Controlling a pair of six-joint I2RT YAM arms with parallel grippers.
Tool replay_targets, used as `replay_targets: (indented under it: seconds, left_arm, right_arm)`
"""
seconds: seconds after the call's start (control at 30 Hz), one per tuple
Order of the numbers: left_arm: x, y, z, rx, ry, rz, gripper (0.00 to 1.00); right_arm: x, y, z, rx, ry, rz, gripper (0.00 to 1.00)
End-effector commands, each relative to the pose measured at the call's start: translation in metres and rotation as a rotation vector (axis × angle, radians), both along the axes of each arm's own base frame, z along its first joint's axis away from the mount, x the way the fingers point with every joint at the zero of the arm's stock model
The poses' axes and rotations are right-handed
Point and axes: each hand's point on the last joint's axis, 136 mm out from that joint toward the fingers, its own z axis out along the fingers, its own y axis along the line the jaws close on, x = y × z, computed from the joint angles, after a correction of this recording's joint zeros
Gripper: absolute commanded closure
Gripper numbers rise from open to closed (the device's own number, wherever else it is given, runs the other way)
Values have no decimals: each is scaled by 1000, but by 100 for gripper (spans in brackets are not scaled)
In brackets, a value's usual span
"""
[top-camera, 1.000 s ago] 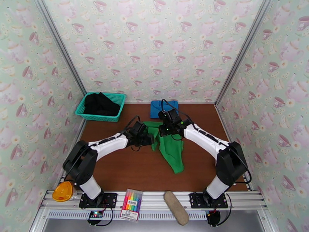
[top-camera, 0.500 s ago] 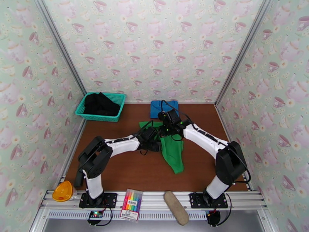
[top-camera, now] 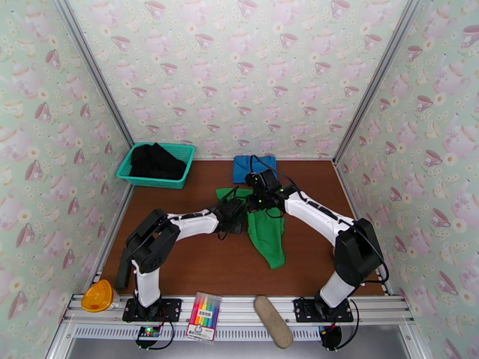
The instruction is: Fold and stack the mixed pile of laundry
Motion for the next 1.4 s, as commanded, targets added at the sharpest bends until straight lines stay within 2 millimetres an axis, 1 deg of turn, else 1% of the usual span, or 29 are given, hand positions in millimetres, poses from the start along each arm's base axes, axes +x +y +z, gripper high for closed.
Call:
replay_targets:
  seconds: [0.0,0.03,0.07,0.13,0.2,0.23,0.27,0.33,0.37,0.43,0.47,0.53,0.6,0.67,0.73,0.83,0.93,1.0,1.17,1.27,1.33,1.37]
  left_arm:
    - [9,38,30,172,-100,53,100]
    - [10,56,45,238,-124,78,100]
    - [11,72,60,304,-144,97,100]
    - [11,105,94,442,-177,122,100]
    - [12,136,122,563,-211,148,100]
    - [13,151,135,614,-227,168,100]
    - [14,162,144,646,-238,186,100]
    - [15,183,156,677,-253,230,100]
    - [15,189,158,677,-252,244,100]
    - [14,200,155,672,-245,271,100]
    - [13,202,153,671,-239,278,100]
    - [9,209,146,680,-223,297,100]
    - [7,211,141,688,-214,303,100]
    - [5,211,133,685,-201,296,100]
    - [3,210,125,675,-189,289,100]
    - [1,208,120,657,-184,284,100]
    - [0,208,119,654,-187,279,100]
    - [0,210,120,656,-194,281,100]
    - [-1,212,122,632,-202,289,100]
    - [-1,212,121,610,-204,292,100]
    - [0,212,121,598,-203,294,100]
    - [0,212,120,593,-202,296,100]
  right_arm:
    - [-13,1,2,27,29,36,100]
    - [-17,3,-1,33,40,60,100]
    - [-21,5,-4,35,50,81,97]
    - [-31,7,-8,20,47,132,74]
    - [-39,5,-3,-14,-2,169,56]
    - [-43,2,3,-30,-42,188,48]
    - [-47,-1,10,-41,-77,205,42]
    - [-56,-13,24,-71,-148,233,32]
    - [-60,-20,30,-90,-180,245,30]
    - [-73,-34,38,-141,-244,308,25]
    - [-80,-39,39,-170,-269,355,23]
    - [-107,-48,26,-275,-315,552,24]
    - [-138,-59,6,-415,-336,772,24]
    - [-157,-65,-13,-531,-359,934,24]
    - [-177,-62,-30,-559,-366,1065,24]
    - [-197,-45,-53,-541,-391,1181,25]
    - [-204,-32,-73,-535,-382,1210,27]
    - [-202,-27,-85,-545,-357,1196,28]
    - [-191,-15,-104,-571,-343,1166,30]
    - [-193,-11,-113,-576,-335,1177,33]
    - [-193,-10,-120,-590,-322,1184,36]
    - [-193,-9,-123,-592,-320,1183,39]
